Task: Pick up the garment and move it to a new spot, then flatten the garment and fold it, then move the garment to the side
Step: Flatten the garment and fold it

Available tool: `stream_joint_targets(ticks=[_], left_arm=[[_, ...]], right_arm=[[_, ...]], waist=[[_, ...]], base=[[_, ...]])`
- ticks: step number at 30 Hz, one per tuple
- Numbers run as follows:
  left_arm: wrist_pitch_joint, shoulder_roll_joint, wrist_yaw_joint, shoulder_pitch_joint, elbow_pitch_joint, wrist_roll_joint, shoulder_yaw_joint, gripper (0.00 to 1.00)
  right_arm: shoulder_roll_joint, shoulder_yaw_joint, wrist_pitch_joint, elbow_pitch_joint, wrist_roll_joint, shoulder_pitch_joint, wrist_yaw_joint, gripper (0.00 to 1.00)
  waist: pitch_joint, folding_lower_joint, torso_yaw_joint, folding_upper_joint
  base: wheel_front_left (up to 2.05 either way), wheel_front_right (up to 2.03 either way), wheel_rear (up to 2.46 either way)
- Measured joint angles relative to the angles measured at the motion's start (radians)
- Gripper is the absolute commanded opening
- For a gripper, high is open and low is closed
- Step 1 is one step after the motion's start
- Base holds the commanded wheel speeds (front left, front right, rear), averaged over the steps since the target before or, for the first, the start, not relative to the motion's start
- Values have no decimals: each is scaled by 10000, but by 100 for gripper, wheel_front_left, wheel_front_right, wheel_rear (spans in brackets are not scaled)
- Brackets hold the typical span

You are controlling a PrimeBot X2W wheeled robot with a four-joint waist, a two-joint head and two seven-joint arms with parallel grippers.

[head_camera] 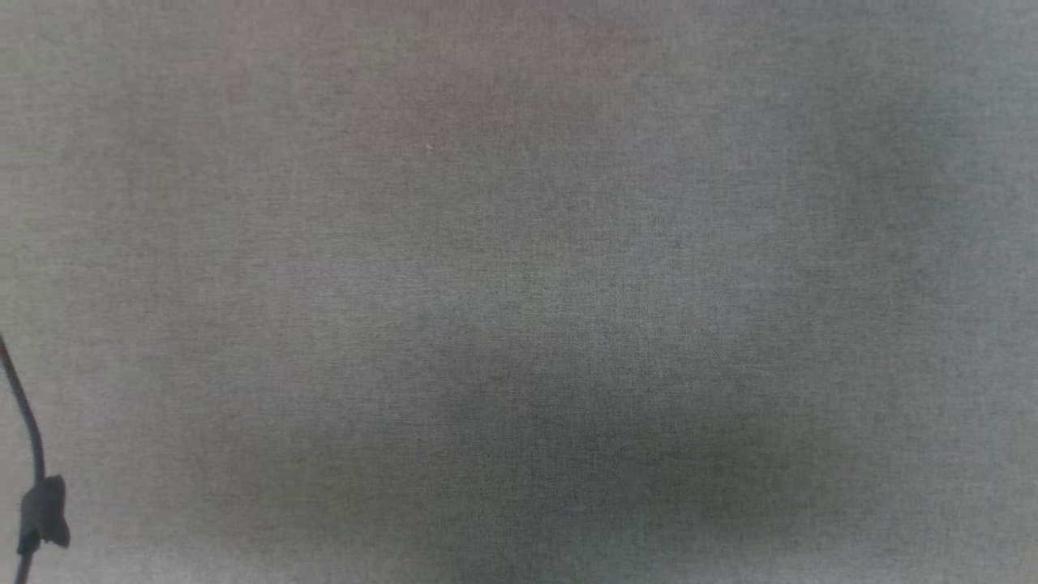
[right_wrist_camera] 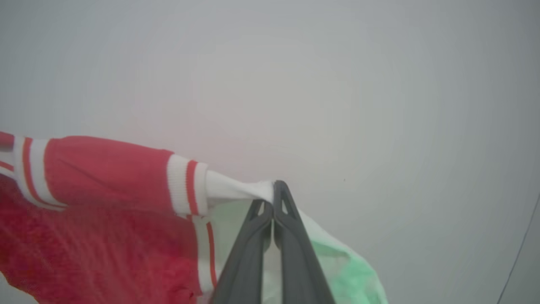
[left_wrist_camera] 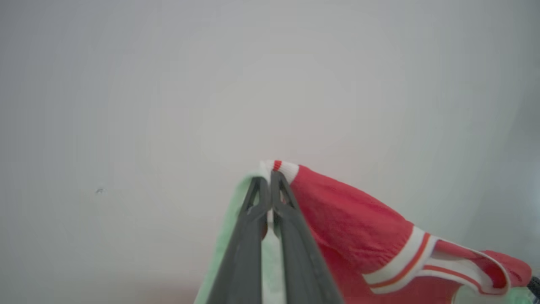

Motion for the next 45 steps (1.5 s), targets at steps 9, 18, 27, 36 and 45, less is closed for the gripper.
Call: stream_joint_targets(ticks=[9,18,27,36,45], left_arm=[[932,104,-123,2405,-1112,-849,-171,0],[2130,1501,-123,7044,-5043,-1994,-1158,0],[1776,3068,-123,10710,-7601,-2011,-2180,0],[968,4194,-123,12790,-8748,-1595,-3012,0],[472,5818,-125,14519,-10215,-1501,-3578,0]], right_arm=[[-500,1952,-90,1060,581,967,0,0],[-2619,3352,213,-1728,2316,5468,-2,0],[-3925,2520,1691,-5358,3172,10562,-2,0],[-3973,1175,4289,-8360,3308,14645,-2,0],[-3421,117,6450,-10905,3313,17965,-4,0]], waist=[[-550,0,240,0],[-987,0,520,0],[-1805,0,609,0],[-2527,0,596,1],[-2733,0,659,2]], base=[[0,0,0],[0,0,0],[0,0,0],[0,0,0],[0,0,0]])
